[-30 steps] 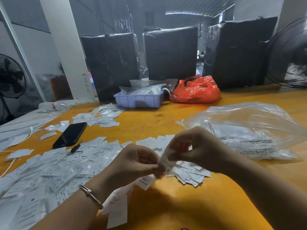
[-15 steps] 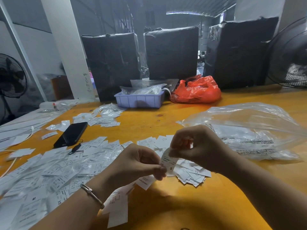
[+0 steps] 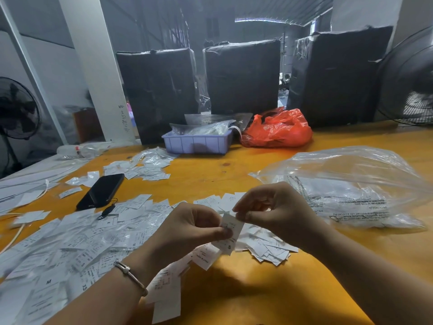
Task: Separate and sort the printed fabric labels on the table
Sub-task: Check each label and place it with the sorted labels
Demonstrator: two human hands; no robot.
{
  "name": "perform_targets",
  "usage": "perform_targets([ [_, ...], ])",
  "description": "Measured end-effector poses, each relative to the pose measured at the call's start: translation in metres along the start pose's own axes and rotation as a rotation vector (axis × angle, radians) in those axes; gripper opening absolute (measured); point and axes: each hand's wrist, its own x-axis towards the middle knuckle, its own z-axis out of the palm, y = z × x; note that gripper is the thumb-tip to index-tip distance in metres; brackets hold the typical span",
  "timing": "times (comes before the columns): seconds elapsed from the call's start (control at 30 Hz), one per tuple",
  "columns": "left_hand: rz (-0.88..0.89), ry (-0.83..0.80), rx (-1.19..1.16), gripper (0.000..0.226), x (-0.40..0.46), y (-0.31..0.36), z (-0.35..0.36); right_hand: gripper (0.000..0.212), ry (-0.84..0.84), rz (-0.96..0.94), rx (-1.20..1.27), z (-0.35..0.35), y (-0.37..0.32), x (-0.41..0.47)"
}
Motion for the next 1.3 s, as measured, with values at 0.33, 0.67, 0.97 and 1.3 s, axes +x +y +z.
perform_targets([
  [0.33,0.006,-0.011,0.032,0.022,0.0,-0.004,-0.002,0.022,-0.178,-0.041,-0.18,0.006,0.002,-0.002],
  [0.67,-0.037,0.216,0.082,0.015,-0.001,-0.004,-0.018,0.028,0.21,0.12,-0.423,-0.03,0.042,0.01],
  [0.97,-0.193,0.439,0.267,0.024,0.005,-0.012,-0.026,0.036,-0.226,0.008,-0.577,-0.002,0.044,0.007],
  [1.3,-0.378,0.502,0.772,0.021,0.005,-0.023,-0.037,0.009,-0.063,-0.096,-0.546,-0.002,0.049,0.009],
])
